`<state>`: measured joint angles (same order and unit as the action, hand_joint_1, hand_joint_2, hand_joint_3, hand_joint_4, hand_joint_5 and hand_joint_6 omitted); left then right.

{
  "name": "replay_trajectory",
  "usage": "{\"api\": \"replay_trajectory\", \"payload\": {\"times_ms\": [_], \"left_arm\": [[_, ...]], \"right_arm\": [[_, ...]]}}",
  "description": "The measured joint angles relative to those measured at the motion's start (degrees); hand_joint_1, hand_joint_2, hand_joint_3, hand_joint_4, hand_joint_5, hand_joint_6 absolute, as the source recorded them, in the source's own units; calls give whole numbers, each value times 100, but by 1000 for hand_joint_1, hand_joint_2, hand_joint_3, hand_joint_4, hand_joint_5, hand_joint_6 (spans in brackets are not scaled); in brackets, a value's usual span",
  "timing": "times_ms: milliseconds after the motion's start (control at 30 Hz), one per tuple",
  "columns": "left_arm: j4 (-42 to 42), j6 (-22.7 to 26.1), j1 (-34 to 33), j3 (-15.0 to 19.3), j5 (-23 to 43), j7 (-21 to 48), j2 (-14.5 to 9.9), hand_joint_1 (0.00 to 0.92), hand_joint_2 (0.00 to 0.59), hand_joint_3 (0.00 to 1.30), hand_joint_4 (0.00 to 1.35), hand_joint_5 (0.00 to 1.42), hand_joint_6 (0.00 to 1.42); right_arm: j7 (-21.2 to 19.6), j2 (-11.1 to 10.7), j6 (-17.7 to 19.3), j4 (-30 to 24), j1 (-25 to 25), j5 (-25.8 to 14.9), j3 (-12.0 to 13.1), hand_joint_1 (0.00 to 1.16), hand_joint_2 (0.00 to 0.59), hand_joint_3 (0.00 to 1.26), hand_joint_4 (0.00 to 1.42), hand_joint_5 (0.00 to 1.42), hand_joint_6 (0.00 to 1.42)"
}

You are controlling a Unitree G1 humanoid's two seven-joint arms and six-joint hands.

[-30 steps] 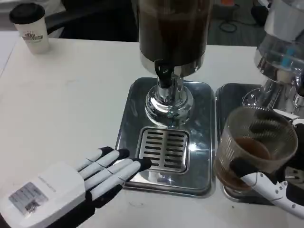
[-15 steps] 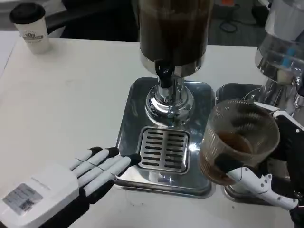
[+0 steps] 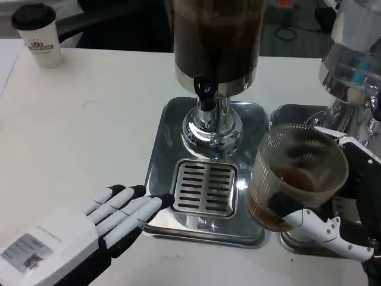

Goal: Grasp the cup under the faucet to collect the drink, then remove the cup.

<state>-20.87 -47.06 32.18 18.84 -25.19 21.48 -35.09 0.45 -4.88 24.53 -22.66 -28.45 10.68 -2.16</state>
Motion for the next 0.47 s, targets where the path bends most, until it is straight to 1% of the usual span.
{"api": "replay_trajectory", "payload": {"times_ms": [467], "left_arm": [[-5, 110, 43, -4, -1, -24, 2, 0, 76, 0, 0, 0, 0]], "right_arm": [[4, 23, 0, -20, -102, -1, -17, 953, 168, 818, 868, 1029, 1329]]}}
